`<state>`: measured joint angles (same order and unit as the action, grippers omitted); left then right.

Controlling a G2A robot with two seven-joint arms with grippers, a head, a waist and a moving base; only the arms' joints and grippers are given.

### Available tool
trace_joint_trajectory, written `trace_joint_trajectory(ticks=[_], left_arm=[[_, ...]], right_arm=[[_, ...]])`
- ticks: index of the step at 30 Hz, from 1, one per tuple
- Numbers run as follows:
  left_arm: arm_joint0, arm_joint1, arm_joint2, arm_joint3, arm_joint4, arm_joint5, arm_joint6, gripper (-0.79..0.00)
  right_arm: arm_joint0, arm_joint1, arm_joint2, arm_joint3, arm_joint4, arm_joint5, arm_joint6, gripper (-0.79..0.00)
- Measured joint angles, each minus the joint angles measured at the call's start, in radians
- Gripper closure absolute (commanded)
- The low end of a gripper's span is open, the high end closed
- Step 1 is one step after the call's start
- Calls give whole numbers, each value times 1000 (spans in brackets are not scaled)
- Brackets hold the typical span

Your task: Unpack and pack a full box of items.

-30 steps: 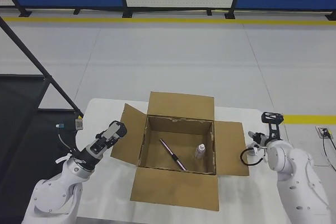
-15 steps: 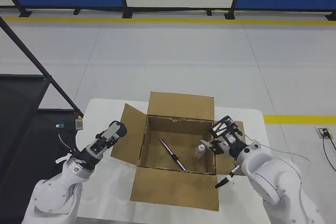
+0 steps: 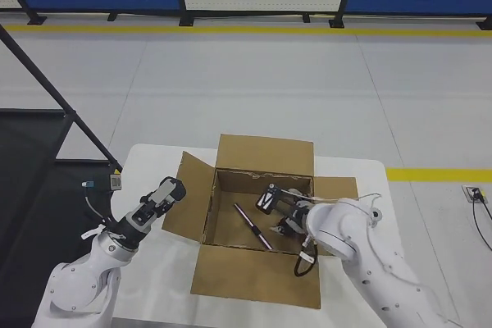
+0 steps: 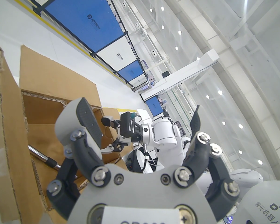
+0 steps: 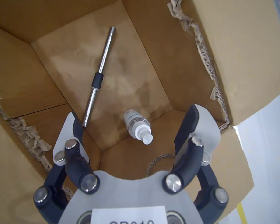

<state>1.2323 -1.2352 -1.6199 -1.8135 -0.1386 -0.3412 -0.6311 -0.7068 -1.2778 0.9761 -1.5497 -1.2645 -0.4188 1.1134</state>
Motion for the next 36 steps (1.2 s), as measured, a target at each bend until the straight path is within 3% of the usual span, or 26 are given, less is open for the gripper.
trace_joint_trajectory(ticks=[14, 15, 16, 18, 20, 27, 30, 32, 33, 36], left_arm=[[0, 0, 0, 0, 0, 0, 0, -785], [0, 0, 0, 0, 0, 0, 0, -785], [0, 0, 0, 0, 0, 0, 0, -785], [0, 0, 0, 0, 0, 0, 0, -785], [0, 0, 0, 0, 0, 0, 0, -785], [0, 0, 0, 0, 0, 0, 0, -785], [0, 0, 0, 0, 0, 0, 0, -785], [0, 0, 0, 0, 0, 0, 0, -785], [0, 0, 0, 0, 0, 0, 0, -785], [0, 0, 0, 0, 0, 0, 0, -785]], right_arm=[[108, -36, -96, 194, 36, 22, 95, -770], [110, -38, -100, 200, 37, 25, 96, -683], [111, -39, -102, 204, 36, 27, 99, -656], [114, -41, -108, 212, 32, 33, 109, -502], [116, -43, -112, 220, 31, 37, 113, -403], [129, -51, -124, 257, 33, 43, 112, -302], [134, -54, -128, 267, 32, 47, 112, -194], [136, -55, -127, 265, 33, 51, 109, -99], [136, -55, -125, 262, 34, 53, 107, -15], [127, -52, -108, 230, 42, 52, 96, 0]])
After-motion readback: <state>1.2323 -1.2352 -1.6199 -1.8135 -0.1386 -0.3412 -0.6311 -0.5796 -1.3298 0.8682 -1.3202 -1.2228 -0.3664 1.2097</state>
